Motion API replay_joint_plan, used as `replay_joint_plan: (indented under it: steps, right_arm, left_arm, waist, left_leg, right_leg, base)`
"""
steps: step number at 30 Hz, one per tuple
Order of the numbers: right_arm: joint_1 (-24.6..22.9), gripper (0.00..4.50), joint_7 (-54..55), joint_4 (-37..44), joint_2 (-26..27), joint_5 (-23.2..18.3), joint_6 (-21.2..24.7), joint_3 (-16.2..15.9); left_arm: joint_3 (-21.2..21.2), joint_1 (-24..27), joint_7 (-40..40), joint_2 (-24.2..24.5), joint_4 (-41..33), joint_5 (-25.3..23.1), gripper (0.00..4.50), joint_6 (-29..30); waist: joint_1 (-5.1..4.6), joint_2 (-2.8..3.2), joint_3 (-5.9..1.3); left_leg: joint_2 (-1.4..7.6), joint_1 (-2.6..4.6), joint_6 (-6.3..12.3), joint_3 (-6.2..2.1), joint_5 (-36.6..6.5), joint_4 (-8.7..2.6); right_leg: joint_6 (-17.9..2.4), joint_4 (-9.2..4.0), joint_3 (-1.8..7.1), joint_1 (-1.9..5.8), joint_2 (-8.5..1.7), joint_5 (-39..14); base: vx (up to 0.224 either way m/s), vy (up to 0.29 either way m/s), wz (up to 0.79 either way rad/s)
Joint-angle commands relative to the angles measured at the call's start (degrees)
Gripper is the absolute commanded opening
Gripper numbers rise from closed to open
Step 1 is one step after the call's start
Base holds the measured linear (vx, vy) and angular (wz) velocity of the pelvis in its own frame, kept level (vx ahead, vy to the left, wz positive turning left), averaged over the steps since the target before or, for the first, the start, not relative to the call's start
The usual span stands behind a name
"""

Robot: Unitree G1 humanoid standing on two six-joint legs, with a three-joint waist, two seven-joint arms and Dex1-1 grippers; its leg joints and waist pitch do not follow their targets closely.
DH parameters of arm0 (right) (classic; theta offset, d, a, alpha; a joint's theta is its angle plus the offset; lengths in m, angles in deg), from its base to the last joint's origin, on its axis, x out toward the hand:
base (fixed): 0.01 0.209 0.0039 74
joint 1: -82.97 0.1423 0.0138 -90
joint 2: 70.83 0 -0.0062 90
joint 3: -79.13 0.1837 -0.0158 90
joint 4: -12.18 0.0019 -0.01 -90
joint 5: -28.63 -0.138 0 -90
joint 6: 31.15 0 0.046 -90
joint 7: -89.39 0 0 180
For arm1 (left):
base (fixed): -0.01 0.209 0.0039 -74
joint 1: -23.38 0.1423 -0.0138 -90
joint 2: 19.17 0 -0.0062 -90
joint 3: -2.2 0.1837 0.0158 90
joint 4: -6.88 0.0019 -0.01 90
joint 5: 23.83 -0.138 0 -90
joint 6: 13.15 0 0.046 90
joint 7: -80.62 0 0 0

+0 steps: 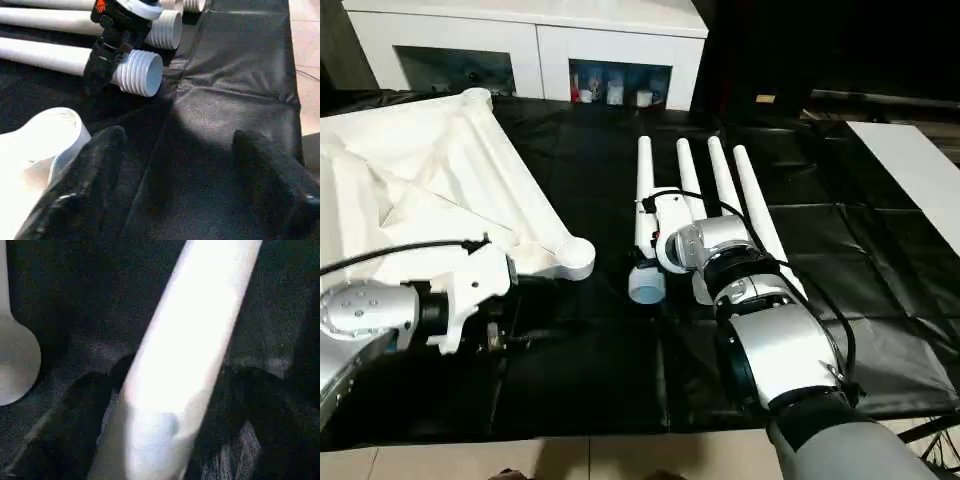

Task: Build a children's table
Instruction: Pick table leg

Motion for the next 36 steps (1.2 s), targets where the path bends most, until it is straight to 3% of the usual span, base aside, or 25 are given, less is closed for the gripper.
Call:
replay_joint_plan:
  steps: [1,4,9,19,25,26,29,30,32,33,35,36]
  right_arm:
    - [0.0,3.97,0.2,-1.3,-0.9,0.0,1.1,0.8]
    - [0.5,3.72,-0.5,-2.2,-1.1,0.2,0.9,0.9]
    - [0.4,3.33,-1.1,-2.7,-1.2,0.5,0.8,1.3]
    - [0.4,2.5,-1.7,-3.1,-1.6,1.5,0.5,1.2]
    - [-0.2,2.07,-0.5,-3.1,-2.2,-0.2,0.6,4.1]
    - [-0.5,2.02,-0.5,-3.0,-2.4,-0.3,0.6,4.3]
    - [-0.9,1.94,-0.5,-2.9,-2.7,-0.6,0.6,4.8]
    - [-1.1,1.94,-0.6,-2.5,-2.9,-1.1,0.8,5.4]
    - [-1.4,1.91,-0.6,-1.6,-3.4,-2.5,0.9,7.3]
    - [-1.5,1.91,-1.1,-0.9,-3.5,-2.9,0.9,7.9]
    - [-1.9,1.91,-3.7,1.8,-3.4,-5.2,1.0,9.9]
    - [-1.9,1.91,-4.0,2.2,-3.4,-5.5,1.1,10.1]
  left_arm:
    - [0.6,-0.8,-0.3,0.5,-1.1,0.2,4.05,0.6]
    - [0.8,-1.4,-0.2,0.7,-0.8,0.1,4.36,0.6]
    - [1.1,-1.7,0.1,0.8,-0.9,0.0,4.49,0.9]
    - [0.6,-1.9,0.5,0.7,-0.9,1.0,4.5,1.8]
    - [0.3,-3.1,2.3,-0.1,0.0,-0.8,4.5,0.1]
    - [0.3,-3.1,2.7,0.0,0.2,-1.2,4.5,-0.3]
    - [0.2,-3.3,3.0,-0.1,0.6,-1.3,4.5,-0.6]
    - [-0.5,-4.0,4.4,-1.0,1.5,-1.5,4.5,-0.7]
    - [-2.0,-5.6,7.4,-3.0,3.5,-1.5,4.5,-0.7]
    - [-2.8,-6.4,9.1,-4.2,4.7,-1.6,4.5,-0.8]
    - [-4.5,-8.6,13.6,-7.2,7.8,-2.1,4.5,-0.5]
    - [-4.7,-8.8,14.2,-7.6,8.2,-2.2,4.5,-0.5]
  waist:
    - [0.1,1.35,-3.96]
    - [0.24,1.29,-4.09]
    - [0.27,1.15,-4.14]
    - [0.3,1.27,-4.05]
    - [0.46,1.34,-4.14]
    - [0.44,1.56,-4.21]
    - [0.48,1.41,-4.24]
    - [0.57,1.93,-4.25]
    - [0.73,1.88,-4.3]
    - [0.85,2.3,-4.33]
    - [0.84,1.92,-4.44]
    - [0.87,2.17,-4.45]
  left_leg:
    - [2.91,0.69,-1.0,-0.42,-0.2,-4.05]
    - [2.88,0.72,-0.78,-0.37,0.3,-3.97]
    - [2.93,0.57,-0.02,-0.43,1.4,-3.89]
    - [2.93,0.64,-0.63,-0.43,0.1,-3.95]
    - [2.91,0.69,-0.73,-0.45,0.2,-3.91]
    - [2.86,0.68,-0.68,-0.45,0.6,-3.81]
    - [2.8,0.56,-0.37,-0.42,0.9,-3.76]
    - [2.81,0.59,-0.54,-0.5,0.8,-3.74]
    - [2.8,0.82,-0.69,-0.34,0.2,-3.71]
    - [2.84,0.8,-0.91,-0.46,0.2,-3.69]
    - [2.78,0.61,-0.69,-0.52,0.1,-3.65]
    - [2.72,0.58,-0.55,-0.54,-0.1,-3.63]
  right_leg:
    - [-16.0,-2.88,2.93,3.35,-4.45,6.1]
    - [-16.4,-2.73,2.87,3.37,-4.39,7.3]
    - [-16.8,-2.59,2.83,3.49,-4.43,8.5]
    - [-16.6,-2.72,2.81,3.43,-4.43,6.7]
    - [-16.6,-2.72,2.81,3.52,-4.4,7.4]
    - [-16.7,-2.65,2.78,3.52,-4.36,8.2]
    - [-16.9,-2.64,2.78,3.63,-4.39,8.5]
    - [-16.9,-2.57,2.76,3.6,-4.43,8.4]
    - [-17.0,-2.71,2.79,3.54,-4.19,8.9]
    - [-17.2,-2.61,2.76,3.55,-4.27,9.2]
    - [-17.3,-2.63,2.73,3.85,-4.28,10.0]
    - [-17.3,-2.63,2.75,3.94,-4.23,10.2]
  base:
    - [0.0,0.0,0.0]
    - [0.0,0.0,0.0]
    - [0.0,0.0,0.0]
    - [0.0,0.0,0.0]
    - [0.0,0.0,0.0]
    - [0.0,0.0,0.0]
    - [0.0,0.0,0.0]
    - [0.0,0.0,0.0]
    - [0.0,0.0,0.0]
    - [0.0,0.0,0.0]
    - [0.0,0.0,0.0]
    - [0.0,0.0,0.0]
